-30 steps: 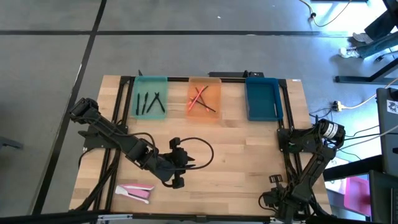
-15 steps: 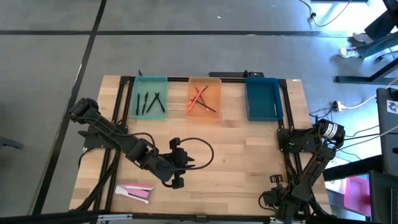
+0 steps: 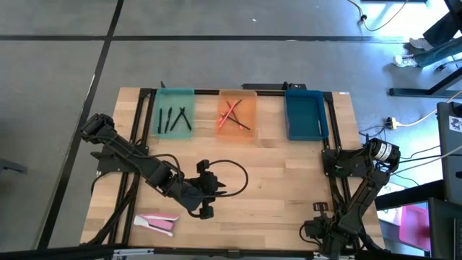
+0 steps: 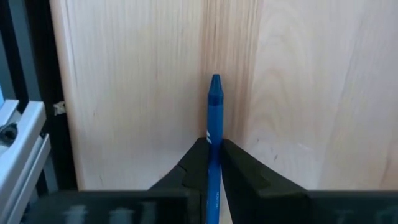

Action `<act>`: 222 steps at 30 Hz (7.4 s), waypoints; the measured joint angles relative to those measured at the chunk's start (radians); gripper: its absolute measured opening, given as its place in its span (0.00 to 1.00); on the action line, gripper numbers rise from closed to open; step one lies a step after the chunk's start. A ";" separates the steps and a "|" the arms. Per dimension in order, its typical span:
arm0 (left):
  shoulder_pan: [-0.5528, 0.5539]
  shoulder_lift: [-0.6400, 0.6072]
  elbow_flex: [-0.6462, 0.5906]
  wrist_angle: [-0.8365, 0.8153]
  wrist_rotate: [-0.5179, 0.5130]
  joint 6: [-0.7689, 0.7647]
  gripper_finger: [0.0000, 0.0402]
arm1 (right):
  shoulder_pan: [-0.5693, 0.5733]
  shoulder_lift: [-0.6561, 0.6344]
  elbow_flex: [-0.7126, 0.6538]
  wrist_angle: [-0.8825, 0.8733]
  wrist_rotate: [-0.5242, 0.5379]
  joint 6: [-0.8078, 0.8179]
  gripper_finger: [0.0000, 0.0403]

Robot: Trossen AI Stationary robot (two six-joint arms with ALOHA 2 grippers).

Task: Sort crayons/erasers/pens/pencils in bins
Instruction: Put the blue crayon into the blue bin

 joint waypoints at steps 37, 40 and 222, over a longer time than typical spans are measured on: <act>0.001 0.000 0.000 -0.004 -0.001 0.076 0.21 | -0.343 -0.054 0.009 0.010 0.290 -0.367 0.11; 0.001 0.000 0.000 -0.004 -0.001 0.079 0.21 | -0.383 -0.055 0.010 0.048 0.317 -0.418 0.11; 0.859 -0.060 0.000 0.279 0.358 0.852 0.00 | -0.850 -0.468 0.011 0.189 0.668 -0.860 0.48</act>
